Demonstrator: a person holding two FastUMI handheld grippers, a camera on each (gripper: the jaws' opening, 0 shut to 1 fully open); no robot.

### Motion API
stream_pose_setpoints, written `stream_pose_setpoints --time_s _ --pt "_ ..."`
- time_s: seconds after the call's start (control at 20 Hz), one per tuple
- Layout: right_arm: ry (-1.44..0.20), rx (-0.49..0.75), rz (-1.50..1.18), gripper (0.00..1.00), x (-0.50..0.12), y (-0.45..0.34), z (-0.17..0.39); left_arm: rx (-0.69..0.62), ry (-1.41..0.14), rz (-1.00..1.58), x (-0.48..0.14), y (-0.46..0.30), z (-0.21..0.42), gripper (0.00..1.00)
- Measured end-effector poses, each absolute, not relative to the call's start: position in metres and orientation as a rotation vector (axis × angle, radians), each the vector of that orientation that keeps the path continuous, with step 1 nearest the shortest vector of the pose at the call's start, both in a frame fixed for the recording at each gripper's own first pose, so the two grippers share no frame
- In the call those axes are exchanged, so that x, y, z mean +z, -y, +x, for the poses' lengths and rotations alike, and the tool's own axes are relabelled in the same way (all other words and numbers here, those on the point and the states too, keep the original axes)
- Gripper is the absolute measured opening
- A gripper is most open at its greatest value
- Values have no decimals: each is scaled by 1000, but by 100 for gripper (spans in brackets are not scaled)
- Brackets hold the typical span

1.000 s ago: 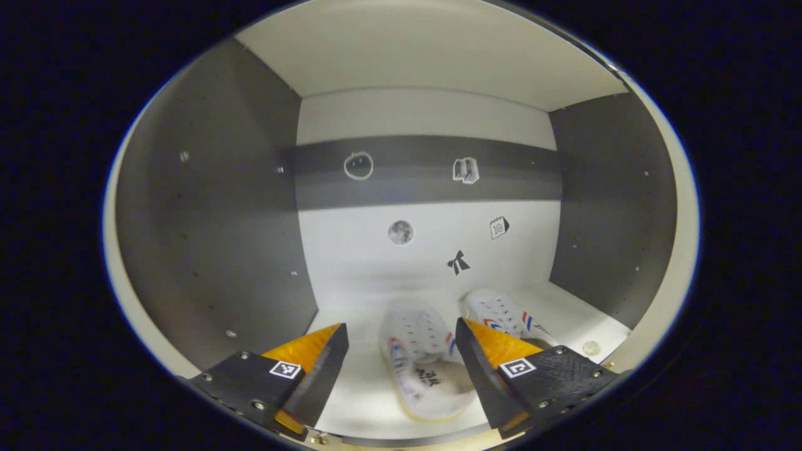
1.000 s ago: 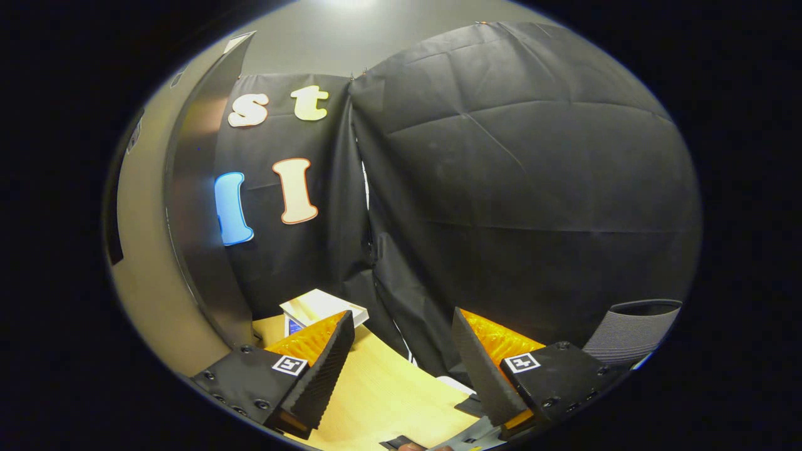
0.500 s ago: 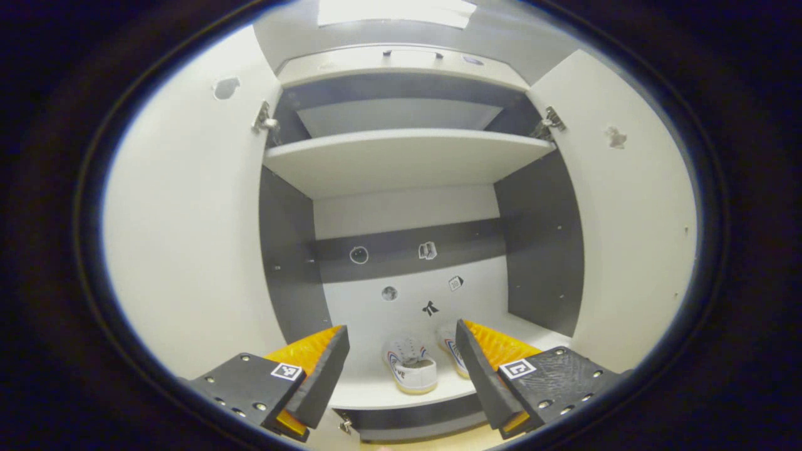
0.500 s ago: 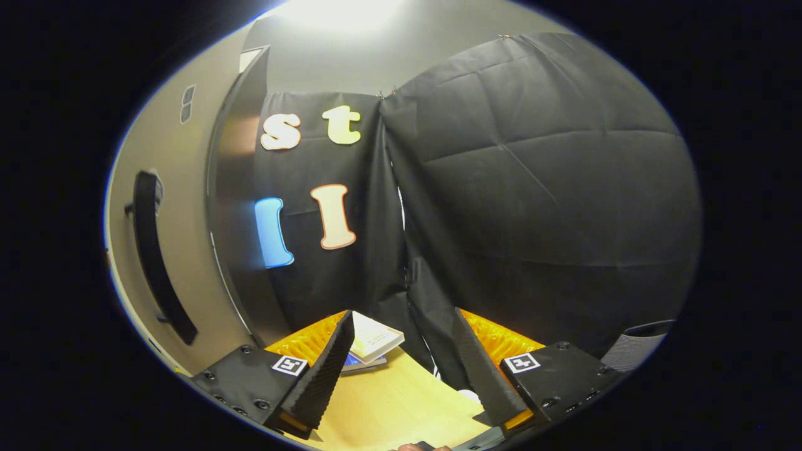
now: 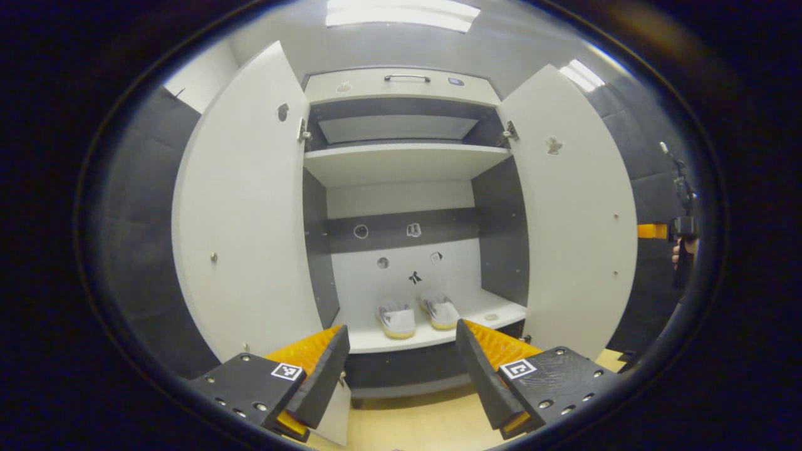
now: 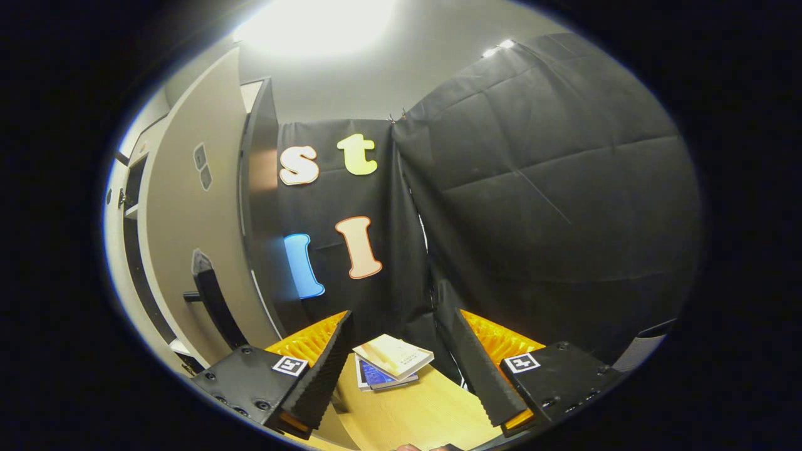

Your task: Grab one shoe with the right hand and put it into the shoe cabinet, grab the other shoe with the left hand and put it into the shoe cabinet; then close the right door with the right hand and the left door with the left hand.

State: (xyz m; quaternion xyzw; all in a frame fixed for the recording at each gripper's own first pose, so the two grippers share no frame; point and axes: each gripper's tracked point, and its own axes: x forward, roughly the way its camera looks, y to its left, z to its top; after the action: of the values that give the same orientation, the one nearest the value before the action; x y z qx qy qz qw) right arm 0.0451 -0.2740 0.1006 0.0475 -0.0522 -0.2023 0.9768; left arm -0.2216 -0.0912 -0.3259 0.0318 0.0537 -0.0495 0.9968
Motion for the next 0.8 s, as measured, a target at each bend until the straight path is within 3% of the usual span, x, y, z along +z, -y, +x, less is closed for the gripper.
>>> stream_pose_setpoints --time_s 0.4,0.5,0.55,0.75,0.8 --pt "139 -271 -1 98 117 220 59 -16 -201 -43 -375 59 -279 98" --pt "131 -268 -39 94 114 214 61 5 -199 -50 -376 52 -287 96" --pt "119 -262 -35 98 110 209 61 13 -200 -52 -377 49 -290 97" --pt "99 -263 -23 96 107 205 67 42 -192 -64 -377 39 -302 98" --pt "96 -260 -24 92 106 203 66 48 -185 -67 -376 37 -305 98"
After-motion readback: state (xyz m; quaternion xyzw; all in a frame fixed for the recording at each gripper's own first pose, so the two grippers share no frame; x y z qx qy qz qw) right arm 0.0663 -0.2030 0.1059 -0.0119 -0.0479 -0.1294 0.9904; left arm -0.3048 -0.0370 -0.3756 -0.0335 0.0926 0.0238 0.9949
